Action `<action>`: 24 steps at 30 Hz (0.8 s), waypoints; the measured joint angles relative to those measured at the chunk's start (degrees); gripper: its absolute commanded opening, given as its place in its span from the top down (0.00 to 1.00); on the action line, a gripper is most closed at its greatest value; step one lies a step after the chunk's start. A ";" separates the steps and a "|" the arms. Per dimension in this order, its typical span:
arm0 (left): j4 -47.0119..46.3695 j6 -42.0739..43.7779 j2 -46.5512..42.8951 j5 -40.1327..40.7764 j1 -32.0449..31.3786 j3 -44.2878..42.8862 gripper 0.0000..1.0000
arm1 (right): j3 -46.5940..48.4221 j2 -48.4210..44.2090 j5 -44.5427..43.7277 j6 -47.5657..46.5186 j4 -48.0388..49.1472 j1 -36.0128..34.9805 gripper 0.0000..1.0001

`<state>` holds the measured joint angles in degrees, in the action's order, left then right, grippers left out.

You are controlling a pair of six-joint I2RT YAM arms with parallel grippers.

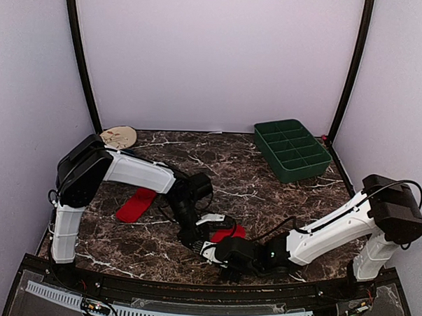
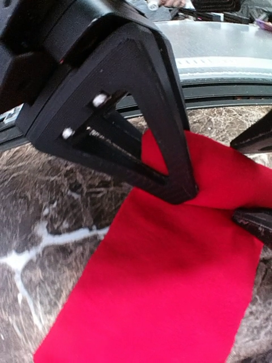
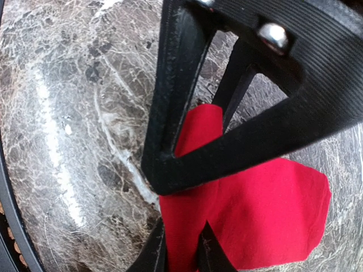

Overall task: Roll the socks
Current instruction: Roll the sock at the center of the board.

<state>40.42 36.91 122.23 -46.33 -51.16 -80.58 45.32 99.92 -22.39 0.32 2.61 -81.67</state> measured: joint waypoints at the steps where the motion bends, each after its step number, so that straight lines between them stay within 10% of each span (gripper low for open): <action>1: -0.13 -0.74 0.00 0.00 0.22 -0.02 0.62 | 0.00 0.00 0.13 0.24 0.04 0.11 0.85; 24: -13.62 -12.00 -6.16 0.39 5.20 10.10 0.56 | -0.11 -0.79 2.64 9.57 -1.31 2.08 0.86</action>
<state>26.81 24.91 116.07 -45.93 -45.95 -70.48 45.21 99.13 -19.75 9.89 1.30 -79.59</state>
